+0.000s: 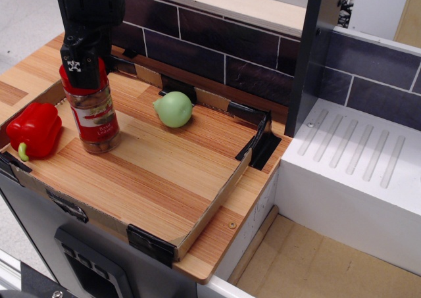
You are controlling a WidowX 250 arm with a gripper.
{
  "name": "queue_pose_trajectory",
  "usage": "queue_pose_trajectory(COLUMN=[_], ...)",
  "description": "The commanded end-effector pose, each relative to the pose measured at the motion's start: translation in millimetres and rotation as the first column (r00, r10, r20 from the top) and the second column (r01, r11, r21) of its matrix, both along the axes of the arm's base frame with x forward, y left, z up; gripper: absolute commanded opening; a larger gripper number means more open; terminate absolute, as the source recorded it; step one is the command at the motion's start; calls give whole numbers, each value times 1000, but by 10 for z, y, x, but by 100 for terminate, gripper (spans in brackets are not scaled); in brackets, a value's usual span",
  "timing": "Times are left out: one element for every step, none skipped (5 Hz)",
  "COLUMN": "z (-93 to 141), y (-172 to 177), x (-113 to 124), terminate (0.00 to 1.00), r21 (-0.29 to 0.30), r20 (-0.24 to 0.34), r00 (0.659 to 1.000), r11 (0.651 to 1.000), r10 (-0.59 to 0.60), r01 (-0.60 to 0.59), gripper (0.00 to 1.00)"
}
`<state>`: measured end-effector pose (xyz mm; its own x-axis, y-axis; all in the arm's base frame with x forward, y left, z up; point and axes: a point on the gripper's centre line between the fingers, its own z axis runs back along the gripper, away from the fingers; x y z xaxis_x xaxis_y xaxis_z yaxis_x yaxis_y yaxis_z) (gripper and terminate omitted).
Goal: Topple basil bottle
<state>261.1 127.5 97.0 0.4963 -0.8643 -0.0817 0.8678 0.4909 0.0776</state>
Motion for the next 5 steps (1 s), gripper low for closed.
queue_pose_trajectory(z=[103,76,38,6,20], y=[103,120,134,95,56], x=[58,39,22,-61,-79], terminate=[0,0,0,0,0], r21=[47,47,51,41,-11], r20=[45,41,32,11,-6], r00=[999,999,999,1000,1000], r11=[999,999,999,999,1000], r10=[9,7,14,2,15], r01=[-11,-9,-16,-2,-15], gripper=[100,100,100,100,0])
